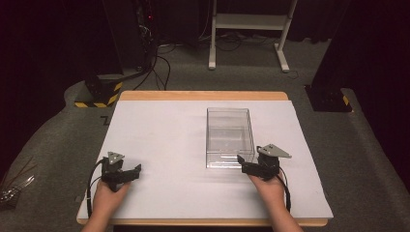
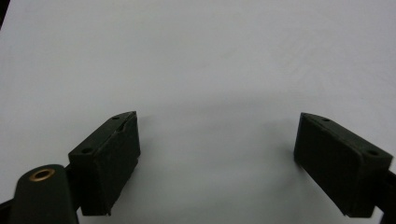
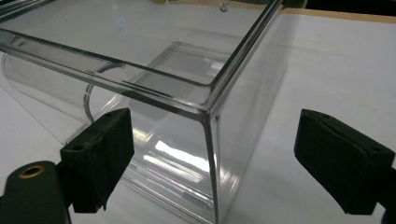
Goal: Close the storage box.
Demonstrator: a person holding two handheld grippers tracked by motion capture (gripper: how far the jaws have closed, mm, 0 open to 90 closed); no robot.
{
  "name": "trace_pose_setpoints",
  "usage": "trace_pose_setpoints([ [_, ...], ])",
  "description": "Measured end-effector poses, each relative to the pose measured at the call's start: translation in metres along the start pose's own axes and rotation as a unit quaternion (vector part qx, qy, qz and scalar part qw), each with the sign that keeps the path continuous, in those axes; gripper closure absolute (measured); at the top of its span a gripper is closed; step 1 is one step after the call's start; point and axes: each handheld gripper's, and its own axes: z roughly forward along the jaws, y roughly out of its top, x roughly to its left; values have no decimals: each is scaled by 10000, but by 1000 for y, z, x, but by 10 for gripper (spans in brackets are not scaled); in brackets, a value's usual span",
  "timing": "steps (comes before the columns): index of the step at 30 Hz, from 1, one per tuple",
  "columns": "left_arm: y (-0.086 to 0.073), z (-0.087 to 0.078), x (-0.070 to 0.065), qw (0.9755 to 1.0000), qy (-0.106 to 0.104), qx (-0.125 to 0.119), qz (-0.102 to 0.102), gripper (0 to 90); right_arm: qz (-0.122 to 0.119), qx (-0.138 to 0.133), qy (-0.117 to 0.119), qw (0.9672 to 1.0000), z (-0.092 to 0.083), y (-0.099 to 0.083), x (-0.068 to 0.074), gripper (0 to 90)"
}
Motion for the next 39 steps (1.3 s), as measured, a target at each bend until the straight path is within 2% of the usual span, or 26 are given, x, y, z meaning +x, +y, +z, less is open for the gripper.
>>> trace_pose_setpoints([
  [9, 0, 0, 0, 10000, -2, -4, 2, 146, 38, 8, -59, 10000, 6, 2, -2, 124],
  [20, 0, 0, 0, 10000, -4, -3, 1, 146, -30, 35, -27, 10000, 9, 3, 0, 127],
  [23, 0, 0, 0, 10000, -6, -3, 1, 146, -100, 31, -51, 9999, 7, 3, 0, 132],
  [39, 0, 0, 0, 10000, -5, -4, 1, 146, -141, -48, 90, 9998, -13, 0, 6, 132],
])
